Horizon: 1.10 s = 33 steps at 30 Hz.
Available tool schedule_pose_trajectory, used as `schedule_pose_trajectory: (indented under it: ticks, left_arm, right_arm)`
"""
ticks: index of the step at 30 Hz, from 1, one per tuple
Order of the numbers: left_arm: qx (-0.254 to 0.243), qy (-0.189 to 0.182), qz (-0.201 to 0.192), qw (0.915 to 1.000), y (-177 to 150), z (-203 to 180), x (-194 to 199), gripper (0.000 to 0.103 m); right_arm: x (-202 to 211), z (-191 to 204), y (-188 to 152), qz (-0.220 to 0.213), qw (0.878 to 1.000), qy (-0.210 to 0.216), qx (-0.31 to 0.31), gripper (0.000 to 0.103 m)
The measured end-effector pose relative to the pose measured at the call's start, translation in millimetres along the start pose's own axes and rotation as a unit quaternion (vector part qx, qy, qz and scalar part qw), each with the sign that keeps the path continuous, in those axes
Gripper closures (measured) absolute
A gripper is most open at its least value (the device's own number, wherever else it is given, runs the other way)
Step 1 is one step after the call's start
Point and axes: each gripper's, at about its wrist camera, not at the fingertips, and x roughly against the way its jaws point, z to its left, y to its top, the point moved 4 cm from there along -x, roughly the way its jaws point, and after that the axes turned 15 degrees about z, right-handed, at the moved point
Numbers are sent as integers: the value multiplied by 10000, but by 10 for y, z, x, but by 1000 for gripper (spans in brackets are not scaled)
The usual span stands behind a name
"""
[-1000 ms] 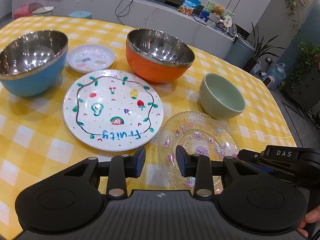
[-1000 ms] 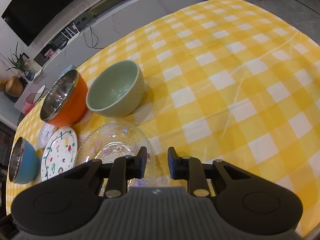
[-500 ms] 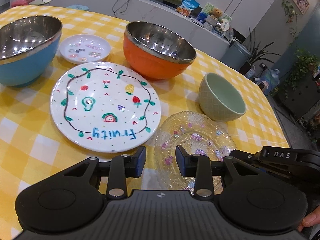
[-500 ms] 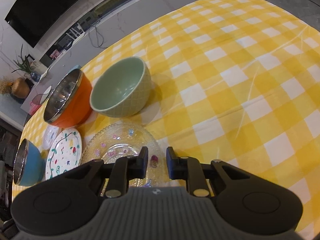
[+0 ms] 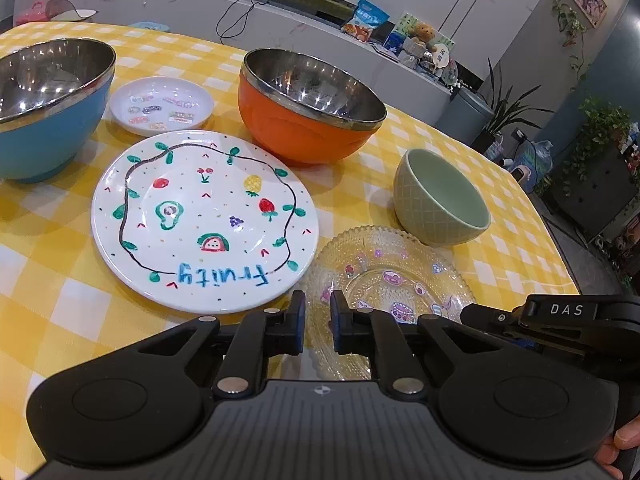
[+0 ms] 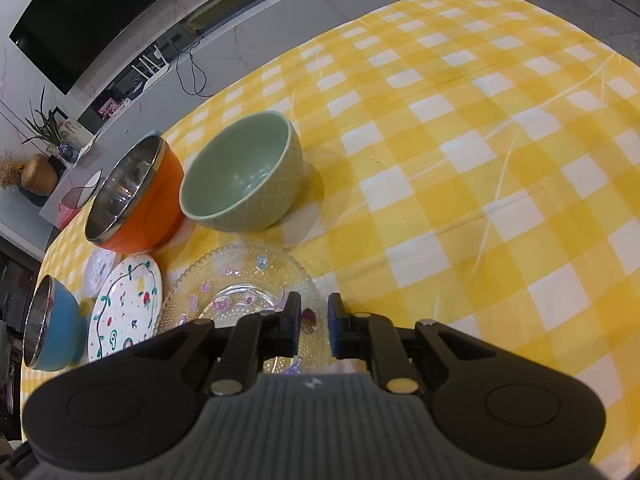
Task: Organize plates and bowls
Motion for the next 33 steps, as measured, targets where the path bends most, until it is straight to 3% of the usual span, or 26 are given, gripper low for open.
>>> schedule_pose_trajectory:
  ticks: [8, 16, 33]
  left_arm:
    - [-36, 89, 9, 10000, -38, -12, 76, 90]
    - [-65, 206, -25, 9998, -55, 37, 395, 90]
    - [331, 793, -167, 9962, -268, 680, 1212, 90]
  right_arm:
    - [36, 13, -61, 127, 9999, -33, -13, 92]
    - [137, 33, -221, 346, 9986, 384, -95, 96]
    - [153, 771, -848, 597, 9872, 1266, 761, 97]
